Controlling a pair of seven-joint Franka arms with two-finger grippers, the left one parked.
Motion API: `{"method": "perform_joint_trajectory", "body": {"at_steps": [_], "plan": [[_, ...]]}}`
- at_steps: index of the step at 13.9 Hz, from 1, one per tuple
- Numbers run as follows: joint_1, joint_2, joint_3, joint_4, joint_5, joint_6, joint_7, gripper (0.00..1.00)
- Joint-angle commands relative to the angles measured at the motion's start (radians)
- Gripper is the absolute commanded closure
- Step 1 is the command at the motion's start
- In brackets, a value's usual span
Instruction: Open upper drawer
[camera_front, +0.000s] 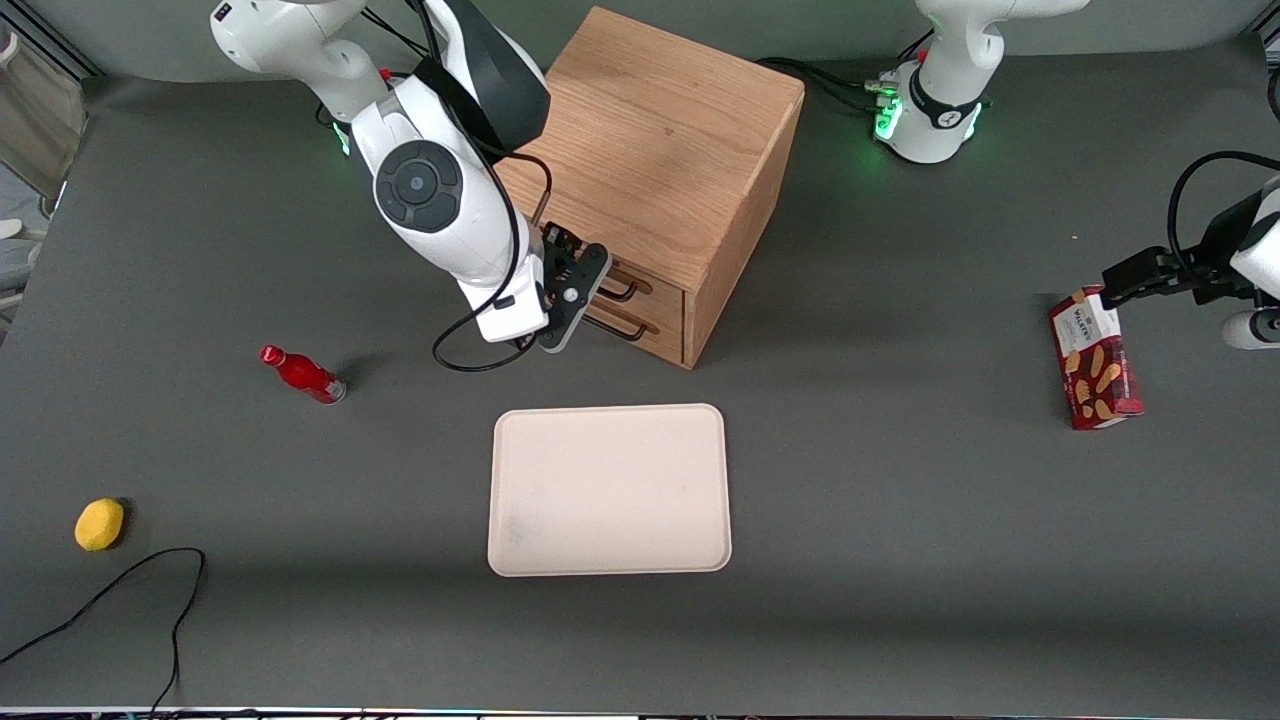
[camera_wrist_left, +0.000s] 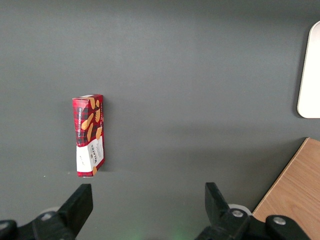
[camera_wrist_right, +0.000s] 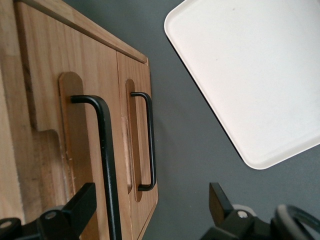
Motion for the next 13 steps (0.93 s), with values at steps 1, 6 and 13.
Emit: {"method": "perform_joint_trajectory", "body": {"at_steps": [1, 6, 13], "plan": [[0.002, -0.006, 0.007, -0.023, 0.009, 0.027, -0.022, 0.00], [0.002, -0.003, 0.013, -0.055, 0.009, 0.056, -0.022, 0.00], [0.002, 0.012, 0.013, -0.082, -0.004, 0.099, -0.026, 0.00]]}}
